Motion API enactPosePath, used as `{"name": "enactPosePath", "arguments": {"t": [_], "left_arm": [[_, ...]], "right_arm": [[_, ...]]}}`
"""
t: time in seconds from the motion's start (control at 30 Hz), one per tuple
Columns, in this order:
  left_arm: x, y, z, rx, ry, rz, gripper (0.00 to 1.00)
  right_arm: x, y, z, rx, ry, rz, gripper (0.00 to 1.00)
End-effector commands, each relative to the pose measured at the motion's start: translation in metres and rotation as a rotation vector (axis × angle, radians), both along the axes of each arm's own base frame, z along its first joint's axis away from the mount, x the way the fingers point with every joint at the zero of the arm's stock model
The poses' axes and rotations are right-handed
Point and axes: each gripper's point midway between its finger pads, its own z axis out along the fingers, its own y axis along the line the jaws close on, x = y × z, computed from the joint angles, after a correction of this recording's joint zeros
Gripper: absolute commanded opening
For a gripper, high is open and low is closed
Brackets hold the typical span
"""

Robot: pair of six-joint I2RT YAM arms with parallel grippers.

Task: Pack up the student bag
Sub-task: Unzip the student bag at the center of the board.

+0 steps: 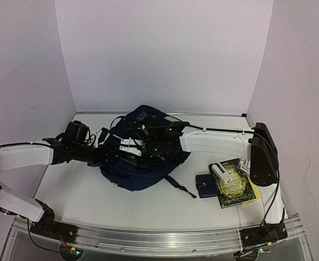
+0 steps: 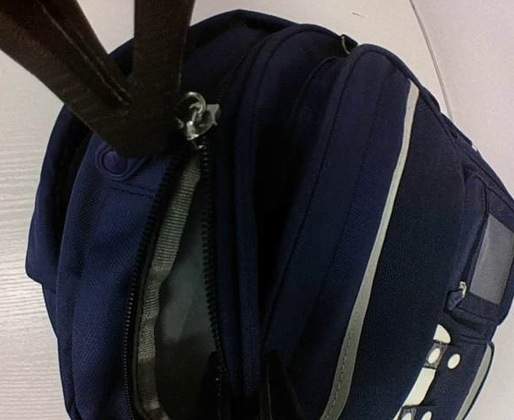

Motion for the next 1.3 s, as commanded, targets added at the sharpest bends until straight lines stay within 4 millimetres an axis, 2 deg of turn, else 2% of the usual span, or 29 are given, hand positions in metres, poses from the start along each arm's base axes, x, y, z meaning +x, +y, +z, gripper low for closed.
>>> {"name": "enactPosePath", "arguments": {"t": [0.0, 0.17, 0.37, 0.5, 0.67, 0.77, 0.87, 1.0, 1.13, 1.23, 1.27], "left_arm": [[0.028, 0.028, 0.000, 0.133, -0.037, 0.141, 0.00], [0.048, 0.055, -0.009, 0.337, -0.049, 0.224, 0.00], [0.072, 0.078, -0.012, 0.436, -0.072, 0.272, 0.00], [0.100, 0.073, -0.013, 0.448, -0.148, 0.218, 0.00], [0.136, 0.057, -0.010, 0.423, -0.242, 0.130, 0.00], [0.159, 0.057, -0.008, 0.446, -0.295, 0.102, 0.00], [0.183, 0.068, 0.000, 0.424, -0.323, 0.111, 0.00], [0.213, 0.095, 0.019, 0.359, -0.337, 0.159, 0.00], [0.243, 0.120, 0.028, 0.343, -0.309, 0.250, 0.01], [0.257, 0.138, 0.024, 0.355, -0.220, 0.344, 0.10], [0.256, 0.135, 0.025, 0.331, -0.207, 0.346, 0.17]], "right_arm": [[0.001, -0.016, 0.060, 0.082, -0.087, 0.000, 0.00], [-0.013, -0.045, 0.061, 0.024, -0.118, 0.032, 0.00], [-0.029, -0.070, 0.052, -0.044, -0.111, 0.092, 0.00], [-0.047, -0.067, 0.057, -0.014, -0.026, 0.147, 0.00], [-0.055, -0.061, 0.061, 0.004, 0.000, 0.200, 0.00], [-0.059, -0.061, 0.060, 0.002, 0.005, 0.225, 0.00], [-0.060, -0.065, 0.059, -0.010, 0.002, 0.231, 0.00], [-0.062, -0.070, 0.055, -0.024, 0.003, 0.231, 0.00], [-0.063, -0.064, 0.057, 0.001, 0.029, 0.228, 0.00], [-0.059, -0.049, 0.065, 0.052, 0.053, 0.208, 0.00], [-0.055, -0.041, 0.069, 0.075, 0.061, 0.191, 0.00]]}}
